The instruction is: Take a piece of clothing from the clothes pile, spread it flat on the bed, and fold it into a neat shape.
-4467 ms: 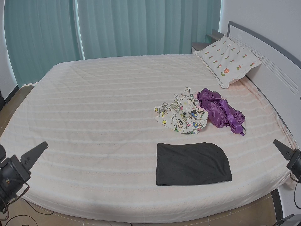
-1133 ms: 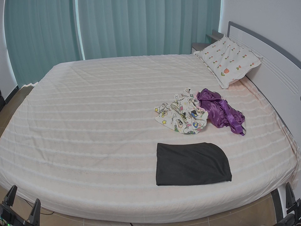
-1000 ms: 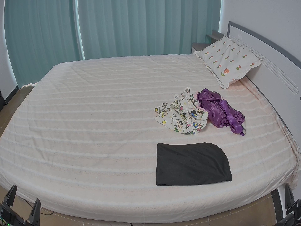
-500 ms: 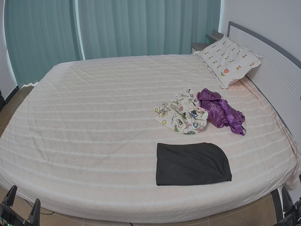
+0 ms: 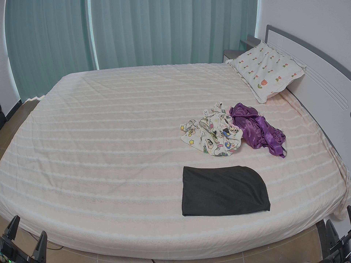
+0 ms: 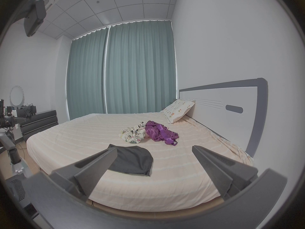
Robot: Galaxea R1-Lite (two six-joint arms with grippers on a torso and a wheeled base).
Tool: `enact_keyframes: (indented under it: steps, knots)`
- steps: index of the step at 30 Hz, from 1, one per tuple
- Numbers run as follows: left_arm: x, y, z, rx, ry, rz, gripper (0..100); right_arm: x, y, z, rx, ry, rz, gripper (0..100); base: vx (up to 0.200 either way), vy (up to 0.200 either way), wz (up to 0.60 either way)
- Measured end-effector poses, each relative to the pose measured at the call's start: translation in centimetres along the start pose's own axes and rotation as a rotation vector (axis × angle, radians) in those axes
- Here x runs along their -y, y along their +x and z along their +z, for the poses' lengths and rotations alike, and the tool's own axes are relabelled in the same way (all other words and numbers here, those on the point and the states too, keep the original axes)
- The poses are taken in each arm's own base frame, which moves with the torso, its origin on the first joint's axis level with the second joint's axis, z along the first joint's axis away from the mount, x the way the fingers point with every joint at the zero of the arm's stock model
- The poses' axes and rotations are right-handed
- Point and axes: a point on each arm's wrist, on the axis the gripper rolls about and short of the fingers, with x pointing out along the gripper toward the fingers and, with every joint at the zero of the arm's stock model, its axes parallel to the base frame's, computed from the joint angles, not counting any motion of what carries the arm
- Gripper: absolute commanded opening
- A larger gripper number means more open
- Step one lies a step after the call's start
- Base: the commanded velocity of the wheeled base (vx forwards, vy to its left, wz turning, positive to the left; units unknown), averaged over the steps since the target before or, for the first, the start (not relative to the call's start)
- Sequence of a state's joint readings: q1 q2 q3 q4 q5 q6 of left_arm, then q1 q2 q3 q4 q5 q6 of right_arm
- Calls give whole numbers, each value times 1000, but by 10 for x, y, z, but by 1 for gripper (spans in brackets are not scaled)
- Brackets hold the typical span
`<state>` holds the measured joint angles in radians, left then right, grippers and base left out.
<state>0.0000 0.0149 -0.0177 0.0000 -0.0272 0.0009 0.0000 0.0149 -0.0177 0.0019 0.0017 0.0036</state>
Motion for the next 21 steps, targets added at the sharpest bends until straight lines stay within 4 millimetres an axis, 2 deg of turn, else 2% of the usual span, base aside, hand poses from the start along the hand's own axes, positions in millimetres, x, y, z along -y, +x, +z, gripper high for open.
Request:
enact_keyframes:
  steps: [21]
  knots:
    - [0,0,0,-2,-1,0,100,0,0,0,1,-4,7,100,0,0,0]
